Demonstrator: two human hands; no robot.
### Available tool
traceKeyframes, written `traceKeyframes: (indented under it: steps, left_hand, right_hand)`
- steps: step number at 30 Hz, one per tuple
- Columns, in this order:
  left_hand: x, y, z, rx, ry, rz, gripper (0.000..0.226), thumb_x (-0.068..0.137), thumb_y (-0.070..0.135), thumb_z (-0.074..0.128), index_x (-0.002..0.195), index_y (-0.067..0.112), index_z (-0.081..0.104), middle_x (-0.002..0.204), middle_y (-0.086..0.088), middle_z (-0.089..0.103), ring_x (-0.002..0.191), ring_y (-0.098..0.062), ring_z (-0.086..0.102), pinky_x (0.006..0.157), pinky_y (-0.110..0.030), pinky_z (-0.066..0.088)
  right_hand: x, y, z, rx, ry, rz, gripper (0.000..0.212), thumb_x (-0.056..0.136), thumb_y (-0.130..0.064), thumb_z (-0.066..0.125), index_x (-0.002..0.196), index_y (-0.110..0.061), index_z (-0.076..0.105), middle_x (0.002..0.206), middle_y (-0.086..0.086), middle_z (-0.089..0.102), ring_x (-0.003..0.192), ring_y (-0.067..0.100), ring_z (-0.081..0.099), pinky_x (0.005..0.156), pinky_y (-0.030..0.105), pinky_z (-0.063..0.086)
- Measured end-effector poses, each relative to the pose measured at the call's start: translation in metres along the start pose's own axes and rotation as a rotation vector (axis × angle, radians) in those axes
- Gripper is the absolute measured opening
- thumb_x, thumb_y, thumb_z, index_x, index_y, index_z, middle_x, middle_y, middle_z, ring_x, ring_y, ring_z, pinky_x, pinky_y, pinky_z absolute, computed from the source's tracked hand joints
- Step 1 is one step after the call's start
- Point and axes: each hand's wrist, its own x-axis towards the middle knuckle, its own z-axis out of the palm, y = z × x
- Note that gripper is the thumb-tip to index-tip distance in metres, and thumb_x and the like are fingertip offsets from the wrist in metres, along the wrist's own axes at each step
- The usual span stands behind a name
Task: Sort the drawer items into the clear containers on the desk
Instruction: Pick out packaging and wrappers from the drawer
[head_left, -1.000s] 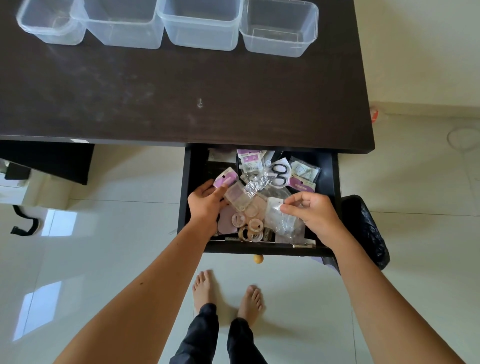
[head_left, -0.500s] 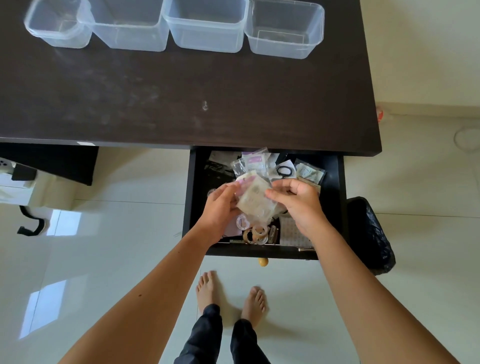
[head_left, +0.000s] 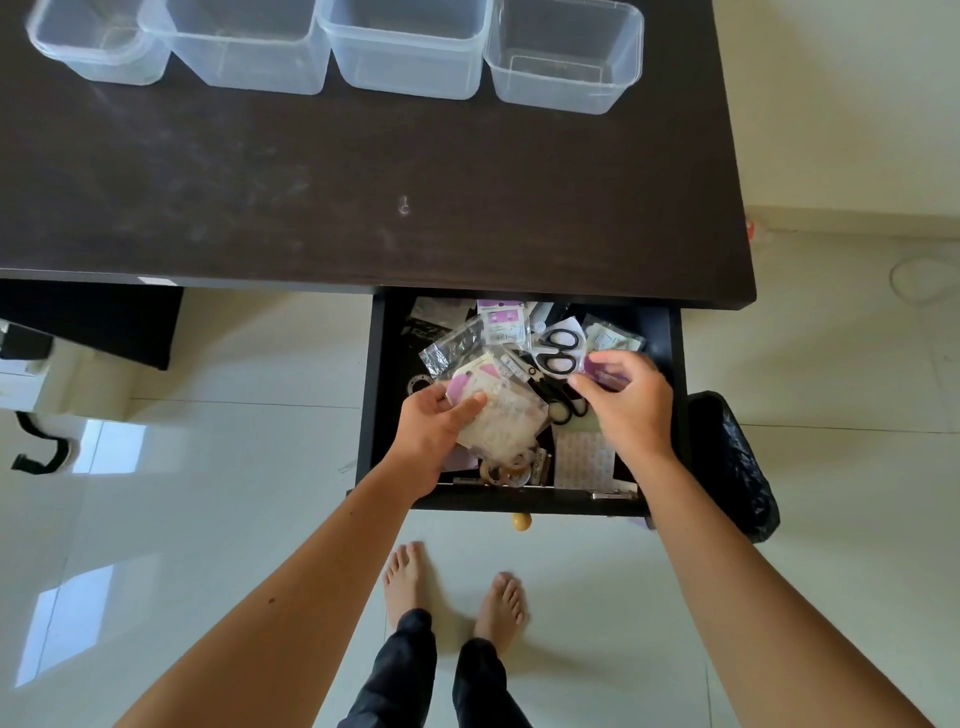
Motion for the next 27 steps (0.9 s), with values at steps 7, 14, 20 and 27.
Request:
traceKeyframes:
  steps: [7, 14, 20, 27]
  left_hand:
    - [0.005, -0.002, -0.005, 0.04, 0.0, 0.006, 0.033, 0.091, 0.012, 0.077, 0.121, 0.004, 0.065, 0.11, -0.015, 0.078, 0.099, -0.032, 0.077, 0.06, -0.044, 0.065]
    - [0.009, -0.003, -0.007, 0.108, 0.038, -0.014, 0.032, 0.092, 0.017, 0.077, 0.119, 0.008, 0.064, 0.11, -0.013, 0.076, 0.085, -0.025, 0.08, 0.077, -0.067, 0.06]
    - [0.01, -0.004, -0.004, 0.159, 0.002, -0.041, 0.035, 0.093, 0.024, 0.077, 0.12, 0.006, 0.064, 0.112, -0.02, 0.075, 0.088, -0.04, 0.078, 0.062, -0.057, 0.061]
    - [0.007, -0.001, -0.006, 0.076, -0.068, -0.016, 0.046, 0.096, 0.041, 0.068, 0.12, 0.002, 0.068, 0.113, -0.027, 0.074, 0.109, -0.051, 0.069, 0.095, -0.068, 0.053]
  right_hand:
    - [0.013, 0.016, 0.003, -0.203, -0.038, -0.067, 0.056, 0.077, -0.014, 0.093, 0.129, -0.01, 0.071, 0.123, -0.001, 0.068, 0.108, 0.012, 0.063, 0.094, 0.024, 0.05]
    - [-0.002, 0.013, 0.001, -0.183, 0.021, -0.246, 0.029, 0.091, -0.011, 0.081, 0.12, -0.009, 0.079, 0.114, 0.003, 0.078, 0.098, 0.01, 0.07, 0.086, 0.018, 0.058]
    - [-0.022, -0.004, 0.016, -0.129, -0.076, -0.516, 0.021, 0.092, -0.012, 0.081, 0.112, -0.016, 0.083, 0.113, -0.003, 0.079, 0.107, 0.01, 0.071, 0.099, 0.022, 0.055]
    - [-0.027, -0.001, 0.029, -0.248, -0.26, -0.608, 0.022, 0.091, -0.013, 0.08, 0.11, -0.024, 0.084, 0.117, -0.009, 0.075, 0.111, 0.021, 0.06, 0.097, 0.03, 0.05]
